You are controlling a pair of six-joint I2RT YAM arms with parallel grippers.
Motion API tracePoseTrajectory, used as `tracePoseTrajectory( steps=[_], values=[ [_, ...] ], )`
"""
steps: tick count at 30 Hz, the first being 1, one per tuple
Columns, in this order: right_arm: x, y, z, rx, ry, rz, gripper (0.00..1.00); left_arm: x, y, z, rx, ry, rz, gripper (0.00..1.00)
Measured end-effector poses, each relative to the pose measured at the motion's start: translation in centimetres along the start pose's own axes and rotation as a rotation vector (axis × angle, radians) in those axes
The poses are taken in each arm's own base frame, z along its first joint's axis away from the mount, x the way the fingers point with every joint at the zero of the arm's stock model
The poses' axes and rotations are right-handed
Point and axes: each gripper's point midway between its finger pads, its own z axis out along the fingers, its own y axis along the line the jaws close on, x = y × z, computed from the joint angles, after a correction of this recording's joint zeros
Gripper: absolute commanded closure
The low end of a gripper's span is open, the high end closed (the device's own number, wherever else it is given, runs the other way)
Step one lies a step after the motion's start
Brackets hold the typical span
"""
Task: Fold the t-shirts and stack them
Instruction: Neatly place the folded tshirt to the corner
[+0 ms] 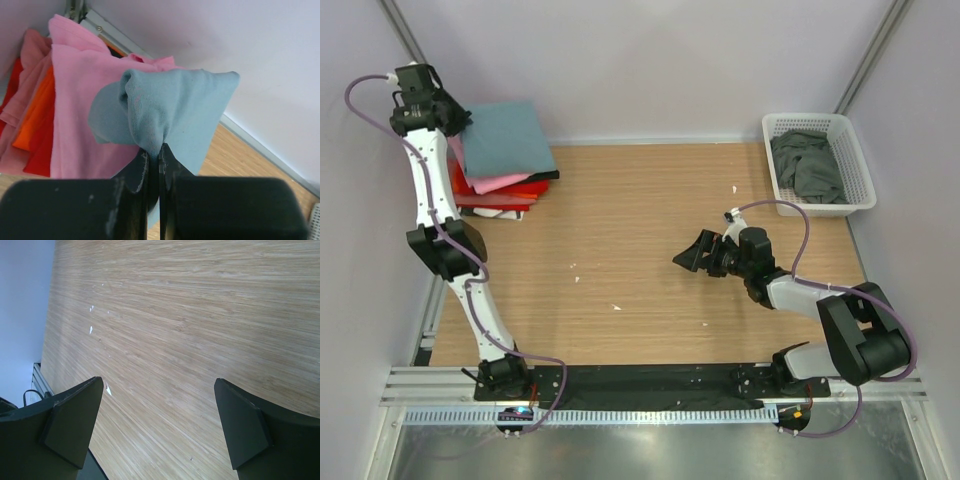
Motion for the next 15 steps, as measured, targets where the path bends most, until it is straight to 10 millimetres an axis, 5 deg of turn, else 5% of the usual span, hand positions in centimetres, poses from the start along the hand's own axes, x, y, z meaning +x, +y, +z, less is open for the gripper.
tracePoseTrajectory(
  steps=[15],
  values=[
    [0.4, -0.2, 0.1, 0.002, 0.015, 0.007, 0.0, 4.5, 11.1, 9.2, -0.251, 0.105, 0.023, 1.0]
  ],
)
